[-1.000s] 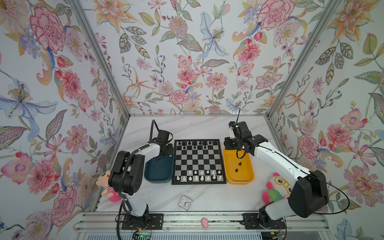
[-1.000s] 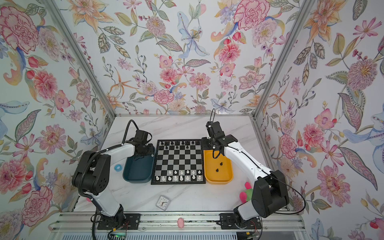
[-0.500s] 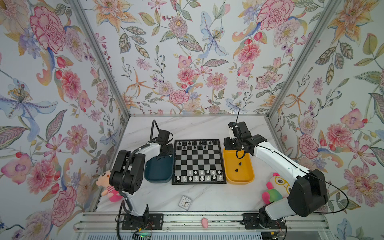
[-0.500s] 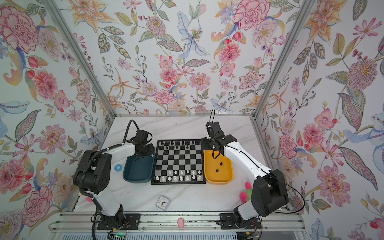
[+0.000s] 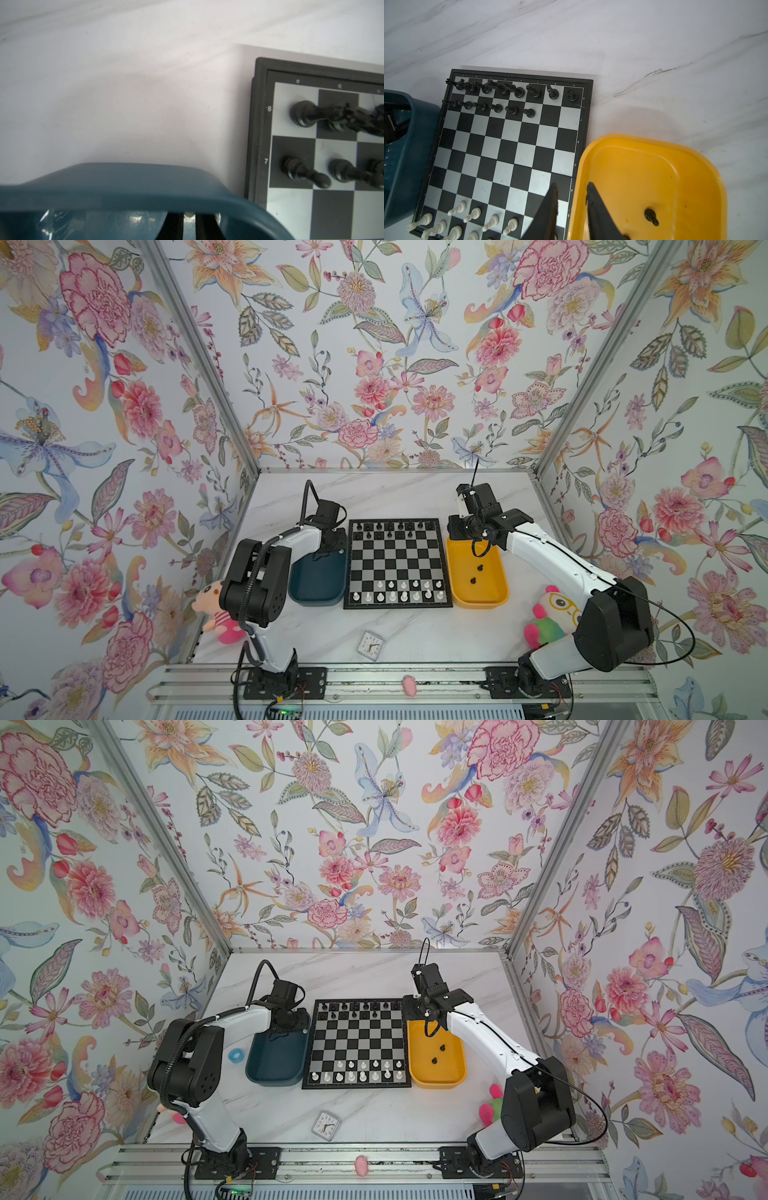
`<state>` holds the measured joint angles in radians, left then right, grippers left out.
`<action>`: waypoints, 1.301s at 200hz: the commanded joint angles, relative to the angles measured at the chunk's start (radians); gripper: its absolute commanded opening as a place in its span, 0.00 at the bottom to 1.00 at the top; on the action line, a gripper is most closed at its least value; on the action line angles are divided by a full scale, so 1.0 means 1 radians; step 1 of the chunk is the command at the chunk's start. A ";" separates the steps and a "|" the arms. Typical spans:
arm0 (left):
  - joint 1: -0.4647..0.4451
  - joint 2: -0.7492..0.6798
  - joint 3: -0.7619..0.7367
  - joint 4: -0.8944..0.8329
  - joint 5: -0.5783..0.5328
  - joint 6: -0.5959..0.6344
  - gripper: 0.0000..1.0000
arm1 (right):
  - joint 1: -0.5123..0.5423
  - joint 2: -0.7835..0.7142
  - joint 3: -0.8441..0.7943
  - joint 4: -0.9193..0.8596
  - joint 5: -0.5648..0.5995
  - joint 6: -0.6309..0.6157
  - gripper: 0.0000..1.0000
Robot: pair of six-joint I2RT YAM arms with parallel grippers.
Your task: Set up the chess pieces on the board
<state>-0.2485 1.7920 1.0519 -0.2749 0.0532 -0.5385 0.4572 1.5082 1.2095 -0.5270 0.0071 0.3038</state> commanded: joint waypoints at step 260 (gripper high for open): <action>-0.287 -0.352 0.068 -0.283 -0.114 0.027 0.08 | 0.022 -0.079 -0.101 0.045 -0.023 0.029 0.26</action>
<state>-0.4984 1.4616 1.1347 -0.5247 -0.0345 -0.5034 0.4644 1.4528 1.1278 -0.4927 -0.0116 0.3199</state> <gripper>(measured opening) 0.109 0.262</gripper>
